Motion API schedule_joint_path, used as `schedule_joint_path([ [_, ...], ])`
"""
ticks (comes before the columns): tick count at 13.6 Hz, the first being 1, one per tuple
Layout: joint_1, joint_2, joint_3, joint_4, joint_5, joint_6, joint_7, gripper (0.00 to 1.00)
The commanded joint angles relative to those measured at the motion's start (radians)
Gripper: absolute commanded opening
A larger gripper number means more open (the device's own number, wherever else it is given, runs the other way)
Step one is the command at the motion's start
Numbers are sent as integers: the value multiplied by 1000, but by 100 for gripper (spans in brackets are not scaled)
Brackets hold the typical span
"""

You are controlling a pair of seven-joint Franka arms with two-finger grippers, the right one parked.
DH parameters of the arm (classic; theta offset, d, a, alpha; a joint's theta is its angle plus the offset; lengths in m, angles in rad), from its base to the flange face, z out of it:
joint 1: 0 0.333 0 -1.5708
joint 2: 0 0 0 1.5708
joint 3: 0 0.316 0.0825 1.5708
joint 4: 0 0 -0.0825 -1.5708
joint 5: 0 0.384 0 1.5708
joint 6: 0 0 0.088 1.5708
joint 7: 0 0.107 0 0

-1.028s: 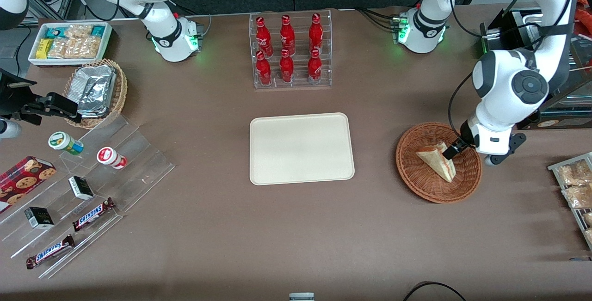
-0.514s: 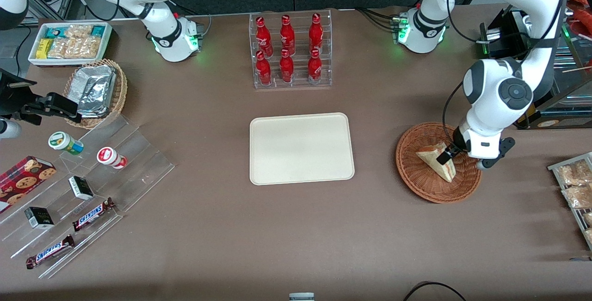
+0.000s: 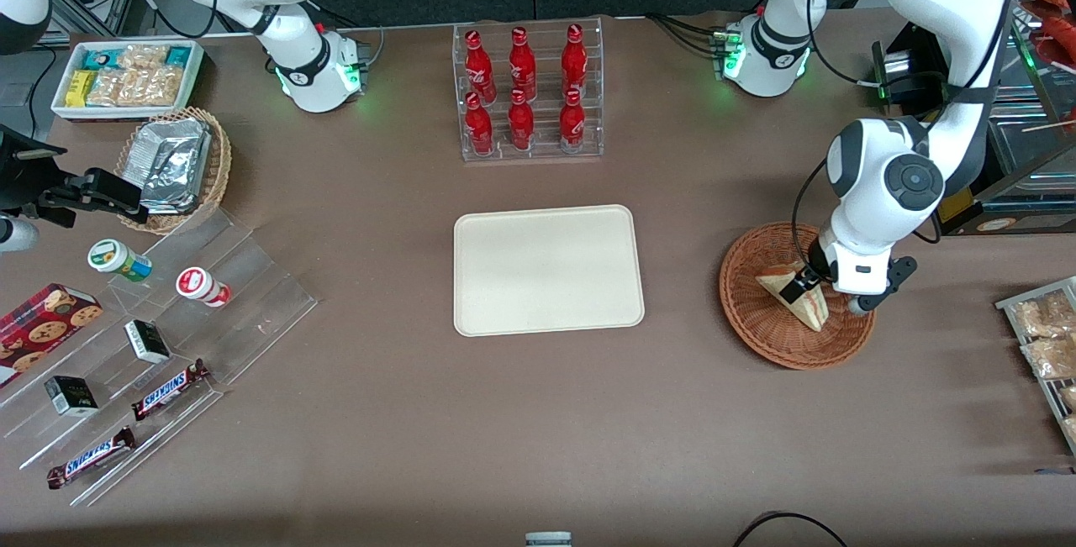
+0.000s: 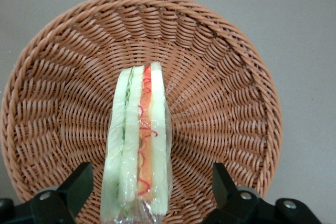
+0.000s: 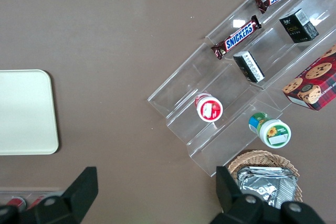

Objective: Place sandwich from basket to tray
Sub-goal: 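Lower the open left gripper around the wrapped sandwich in the basket, then close the left gripper on the sandwich and lift it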

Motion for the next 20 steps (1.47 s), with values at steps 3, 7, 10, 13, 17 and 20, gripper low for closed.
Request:
schedule_joint_path([
  [3, -8, 34, 2, -5, -3, 22, -31, 100],
  [7, -6, 38, 4, -5, 0, -25, -28, 25],
  [10, -5, 29, 5, 5, 4, -68, -18, 0],
  [13, -8, -12, 4, 84, 12, -232, -13, 0],
  [17, -31, -78, -16, 247, 17, -534, 36, 0],
  [20, -31, -61, -161, 379, 13, -695, 38, 0],
])
